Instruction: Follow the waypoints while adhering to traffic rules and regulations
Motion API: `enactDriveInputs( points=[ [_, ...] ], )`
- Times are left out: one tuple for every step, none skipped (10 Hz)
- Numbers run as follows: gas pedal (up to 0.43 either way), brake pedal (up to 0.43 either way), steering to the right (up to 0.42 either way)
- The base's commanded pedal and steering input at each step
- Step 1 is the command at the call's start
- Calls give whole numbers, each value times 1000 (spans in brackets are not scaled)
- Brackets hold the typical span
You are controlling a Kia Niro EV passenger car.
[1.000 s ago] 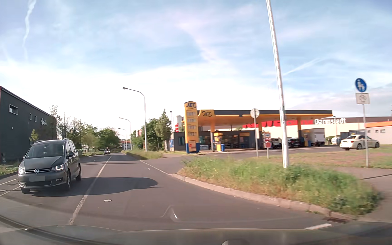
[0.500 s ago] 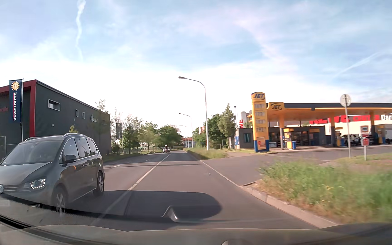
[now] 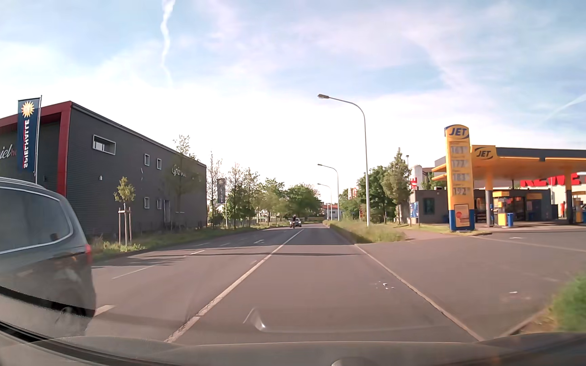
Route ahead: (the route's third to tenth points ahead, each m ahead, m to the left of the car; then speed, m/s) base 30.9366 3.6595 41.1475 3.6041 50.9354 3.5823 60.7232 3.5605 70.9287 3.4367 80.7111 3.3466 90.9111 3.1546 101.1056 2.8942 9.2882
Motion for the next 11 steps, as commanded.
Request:
enactDriveInputs(
  points=[
    [220, 0, -14],
    [228, 0, -5],
    [228, 0, -4],
    [248, 0, -4],
    [248, 0, -4],
    [248, 0, -4],
    [248, 0, -4],
    [248, 0, -4],
    [248, 0, -4],
    [248, 0, -4],
    [248, 0, -5]
  ],
)
